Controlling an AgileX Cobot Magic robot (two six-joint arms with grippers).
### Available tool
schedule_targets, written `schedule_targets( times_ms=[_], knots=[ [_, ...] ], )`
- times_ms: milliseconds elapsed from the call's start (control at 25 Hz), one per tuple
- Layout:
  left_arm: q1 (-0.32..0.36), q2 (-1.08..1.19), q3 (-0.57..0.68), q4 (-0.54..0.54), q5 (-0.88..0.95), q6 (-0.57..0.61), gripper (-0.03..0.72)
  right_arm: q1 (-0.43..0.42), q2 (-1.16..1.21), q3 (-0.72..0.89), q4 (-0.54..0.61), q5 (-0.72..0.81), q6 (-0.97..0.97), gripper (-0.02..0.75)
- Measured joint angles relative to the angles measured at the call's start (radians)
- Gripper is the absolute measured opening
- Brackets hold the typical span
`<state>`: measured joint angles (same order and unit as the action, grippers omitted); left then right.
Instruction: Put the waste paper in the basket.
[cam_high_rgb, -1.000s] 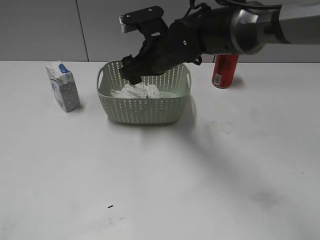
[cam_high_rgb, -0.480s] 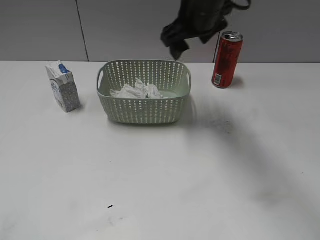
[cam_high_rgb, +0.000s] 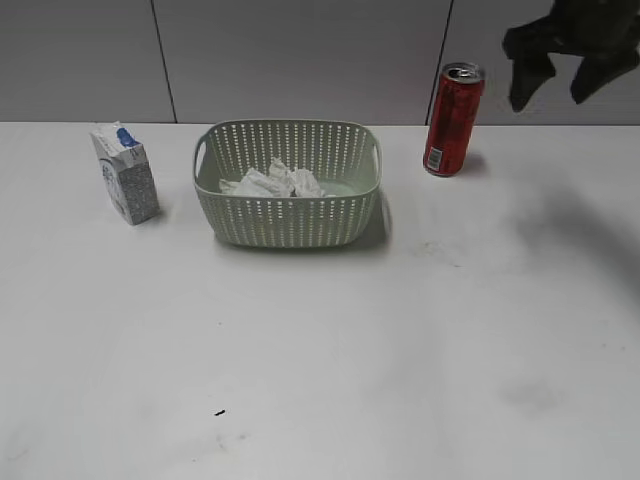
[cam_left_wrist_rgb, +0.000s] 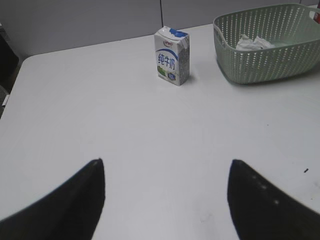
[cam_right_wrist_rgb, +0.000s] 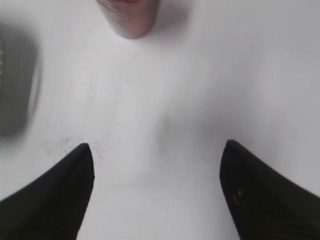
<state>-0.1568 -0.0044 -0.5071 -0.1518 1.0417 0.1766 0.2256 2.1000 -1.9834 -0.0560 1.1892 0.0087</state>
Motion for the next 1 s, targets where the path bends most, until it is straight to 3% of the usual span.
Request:
schedule_targets(
  times_ms=[240,640,1000],
  knots=[
    [0.000,0.000,0.000,0.000,0.000,0.000,0.560,-0.093,-0.156,0.225,0.050,0.000,-0.009,0.590],
    [0.000,0.000,0.000,0.001,0.000,0.000,0.561,-0.093,-0.646,0.829,0.056,-0.096,-0.053,0.579],
    [0.000,0.000,0.000,-0.001,0.000,-0.007,0.639,-0.093,-1.045,1.255,0.084,-0.227,-0.054,0.577]
  ],
)
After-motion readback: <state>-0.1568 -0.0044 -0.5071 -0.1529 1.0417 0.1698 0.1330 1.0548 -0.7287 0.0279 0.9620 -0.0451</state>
